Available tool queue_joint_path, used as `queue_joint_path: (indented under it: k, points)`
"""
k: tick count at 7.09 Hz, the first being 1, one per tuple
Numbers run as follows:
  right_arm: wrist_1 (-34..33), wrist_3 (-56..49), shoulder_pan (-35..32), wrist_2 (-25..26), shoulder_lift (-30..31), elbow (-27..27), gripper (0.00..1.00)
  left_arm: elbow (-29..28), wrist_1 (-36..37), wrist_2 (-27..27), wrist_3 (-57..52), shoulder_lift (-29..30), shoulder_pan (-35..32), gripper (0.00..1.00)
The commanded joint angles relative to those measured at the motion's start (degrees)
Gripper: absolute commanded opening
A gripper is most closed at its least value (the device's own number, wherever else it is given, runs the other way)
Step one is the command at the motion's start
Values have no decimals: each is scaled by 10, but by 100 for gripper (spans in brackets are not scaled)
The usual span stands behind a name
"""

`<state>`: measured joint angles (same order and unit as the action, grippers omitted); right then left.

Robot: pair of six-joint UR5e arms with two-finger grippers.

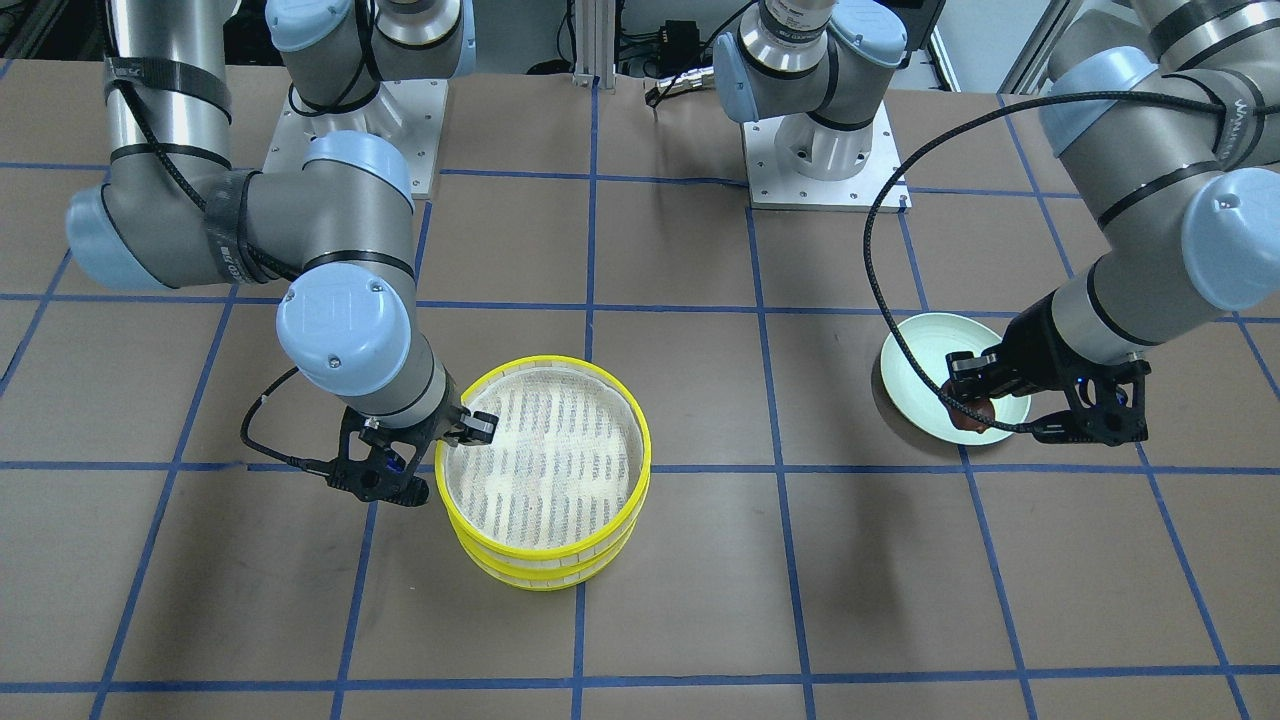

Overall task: Place buns in different layers of steamer
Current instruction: 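Hold the brown bun raised in the left gripper while the right gripper releases the rim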

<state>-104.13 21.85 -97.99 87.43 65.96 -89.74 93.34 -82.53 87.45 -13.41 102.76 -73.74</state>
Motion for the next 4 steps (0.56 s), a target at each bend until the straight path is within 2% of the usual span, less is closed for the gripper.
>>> queue_joint_path:
  k: [1, 4]
  points:
    - [-5, 2, 0, 8, 0, 0, 0, 0, 1, 0, 0, 1, 0, 0]
    - [-5, 5, 0, 13, -1, -1, 0, 1, 9, 0, 0, 2, 0, 0]
